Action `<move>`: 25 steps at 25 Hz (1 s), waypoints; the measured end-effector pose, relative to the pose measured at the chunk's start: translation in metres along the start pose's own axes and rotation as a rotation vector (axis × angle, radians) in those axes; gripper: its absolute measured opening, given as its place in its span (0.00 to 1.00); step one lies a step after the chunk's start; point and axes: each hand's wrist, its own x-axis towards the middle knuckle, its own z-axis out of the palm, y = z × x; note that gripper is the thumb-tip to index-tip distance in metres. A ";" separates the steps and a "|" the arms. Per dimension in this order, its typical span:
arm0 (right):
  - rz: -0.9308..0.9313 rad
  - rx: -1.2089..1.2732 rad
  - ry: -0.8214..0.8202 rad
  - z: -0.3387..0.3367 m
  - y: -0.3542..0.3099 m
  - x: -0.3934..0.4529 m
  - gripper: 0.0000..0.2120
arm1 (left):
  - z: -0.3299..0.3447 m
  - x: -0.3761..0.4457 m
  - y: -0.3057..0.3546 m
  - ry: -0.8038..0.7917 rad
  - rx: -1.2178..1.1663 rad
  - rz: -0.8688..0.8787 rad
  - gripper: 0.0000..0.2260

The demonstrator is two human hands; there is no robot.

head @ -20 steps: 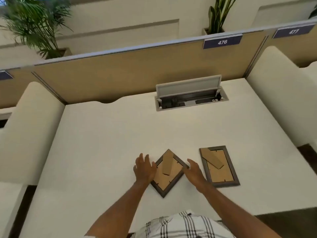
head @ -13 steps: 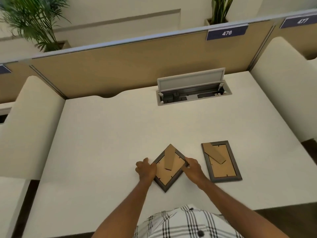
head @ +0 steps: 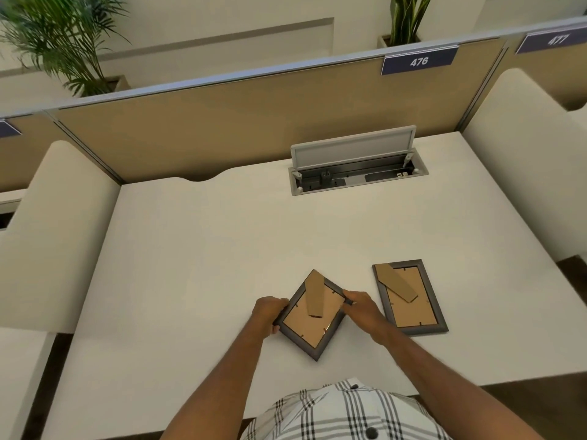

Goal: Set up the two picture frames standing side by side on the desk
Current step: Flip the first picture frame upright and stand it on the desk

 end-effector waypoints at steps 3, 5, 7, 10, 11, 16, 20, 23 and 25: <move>0.006 0.042 0.009 -0.001 -0.001 0.000 0.16 | -0.007 -0.005 0.005 -0.115 0.119 0.040 0.04; 0.017 0.047 0.004 -0.002 -0.002 0.000 0.15 | -0.009 -0.008 0.008 -0.187 0.133 0.065 0.07; 0.037 0.003 -0.004 0.001 -0.005 -0.002 0.16 | -0.007 -0.009 0.014 -0.207 0.115 0.106 0.09; 0.049 -0.297 0.037 0.007 -0.008 -0.005 0.19 | -0.005 -0.010 0.026 -0.219 0.094 0.146 0.09; 0.050 -0.363 0.044 0.008 -0.012 -0.006 0.21 | -0.005 -0.009 0.030 -0.224 0.087 0.143 0.08; 0.215 0.059 -0.044 0.016 -0.027 0.001 0.17 | -0.007 -0.005 0.037 -0.307 -0.090 0.073 0.09; 0.256 0.320 -0.128 0.012 -0.028 0.002 0.14 | -0.006 -0.005 0.044 -0.309 -0.117 0.040 0.08; 0.309 0.542 -0.115 0.012 -0.027 0.003 0.09 | -0.007 -0.005 0.049 -0.305 -0.221 0.018 0.12; 0.357 0.636 -0.081 0.014 -0.027 0.002 0.07 | -0.007 -0.005 0.051 -0.319 -0.279 0.010 0.15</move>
